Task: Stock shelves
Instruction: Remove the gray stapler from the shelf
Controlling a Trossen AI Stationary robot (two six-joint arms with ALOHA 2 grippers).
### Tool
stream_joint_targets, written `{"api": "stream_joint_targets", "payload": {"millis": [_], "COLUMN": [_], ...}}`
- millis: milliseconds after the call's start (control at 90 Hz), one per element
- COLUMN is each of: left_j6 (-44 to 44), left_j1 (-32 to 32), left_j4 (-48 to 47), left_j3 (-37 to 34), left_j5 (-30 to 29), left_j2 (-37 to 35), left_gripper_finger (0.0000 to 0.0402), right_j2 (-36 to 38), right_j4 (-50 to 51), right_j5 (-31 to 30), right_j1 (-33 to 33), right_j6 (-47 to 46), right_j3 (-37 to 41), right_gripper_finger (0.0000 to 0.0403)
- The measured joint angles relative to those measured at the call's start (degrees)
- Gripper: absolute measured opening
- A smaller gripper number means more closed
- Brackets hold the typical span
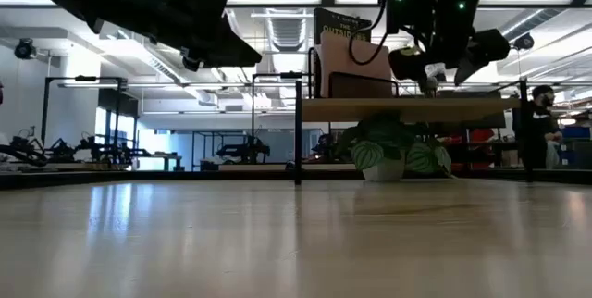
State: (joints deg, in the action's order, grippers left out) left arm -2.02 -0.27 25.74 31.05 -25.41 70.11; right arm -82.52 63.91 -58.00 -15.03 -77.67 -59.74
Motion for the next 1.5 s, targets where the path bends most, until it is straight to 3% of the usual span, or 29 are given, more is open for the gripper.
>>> {"api": "stream_joint_targets", "payload": {"millis": [711,1067,1500], "left_j6": [0.0,1.7,1.7], "left_j1": [0.0,0.0,0.0], "left_j4": [0.0,0.0,0.0], "left_j3": [0.0,0.0,0.0], "left_j5": [0.0,0.0,0.0], "left_j2": [0.0,0.0,0.0], "left_gripper_finger": [0.0128,0.0128,0.0128], "right_j2": [0.0,0.6,1.8], "right_j4": [-0.3,0.3,0.7], "right_j5": [-0.5,-0.5,1.0], "right_j1": [0.2,3.5,4.5], "right_j6": [-0.7,0.3,-0.3], "right_j3": [1.5,1.5,1.5], "right_gripper_finger": [0.0103,0.0009,0.0009]}}
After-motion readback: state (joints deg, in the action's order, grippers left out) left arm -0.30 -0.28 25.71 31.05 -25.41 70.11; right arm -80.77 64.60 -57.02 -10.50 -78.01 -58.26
